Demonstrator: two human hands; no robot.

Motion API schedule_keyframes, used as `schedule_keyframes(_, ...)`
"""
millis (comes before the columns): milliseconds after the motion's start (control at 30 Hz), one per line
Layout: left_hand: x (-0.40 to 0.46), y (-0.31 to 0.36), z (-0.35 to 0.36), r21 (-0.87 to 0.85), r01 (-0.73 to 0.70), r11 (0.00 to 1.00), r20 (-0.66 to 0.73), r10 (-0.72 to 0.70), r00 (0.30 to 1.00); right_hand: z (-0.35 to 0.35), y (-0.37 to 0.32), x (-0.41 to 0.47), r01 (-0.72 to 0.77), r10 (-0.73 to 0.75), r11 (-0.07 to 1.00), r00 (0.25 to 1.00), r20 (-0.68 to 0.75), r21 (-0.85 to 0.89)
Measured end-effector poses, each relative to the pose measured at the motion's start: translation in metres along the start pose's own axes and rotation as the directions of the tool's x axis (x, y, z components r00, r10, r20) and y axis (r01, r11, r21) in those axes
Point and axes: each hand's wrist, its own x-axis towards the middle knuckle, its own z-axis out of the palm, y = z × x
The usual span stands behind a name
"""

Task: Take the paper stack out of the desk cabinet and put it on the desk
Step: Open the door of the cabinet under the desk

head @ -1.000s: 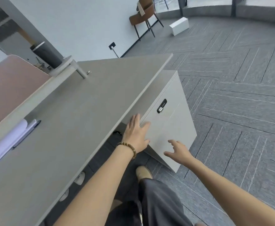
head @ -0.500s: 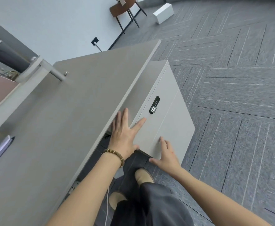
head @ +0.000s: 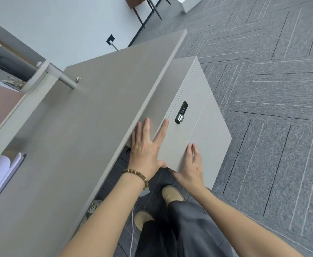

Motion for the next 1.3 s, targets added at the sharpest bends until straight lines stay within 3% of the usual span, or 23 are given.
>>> schedule_keyframes(467,0.000,0.004,-0.006,-0.007,0.045,0.999,0.059,-0.044,0.997,-0.045,0.027,-0.007,0.141,-0.137,0.989,0.986,0.090,-0.047)
schedule_keyframes(833,-0.002,0.028,-0.035,-0.034,0.186,0.982,0.272,-0.170,0.947,-0.152,0.069,-0.026,0.229,-0.210,0.970,0.958,0.193,-0.079)
schedule_keyframes(1033,-0.016,0.047,-0.044,-0.052,0.241,0.969,0.309,-0.214,0.927,-0.218,0.090,-0.022,0.303,-0.273,0.951,0.914,0.301,-0.059)
schedule_keyframes(1300,-0.024,0.062,-0.048,-0.075,0.273,0.959,0.332,-0.234,0.914,-0.302,0.122,0.003,0.170,-0.177,0.984,0.944,0.278,0.048)
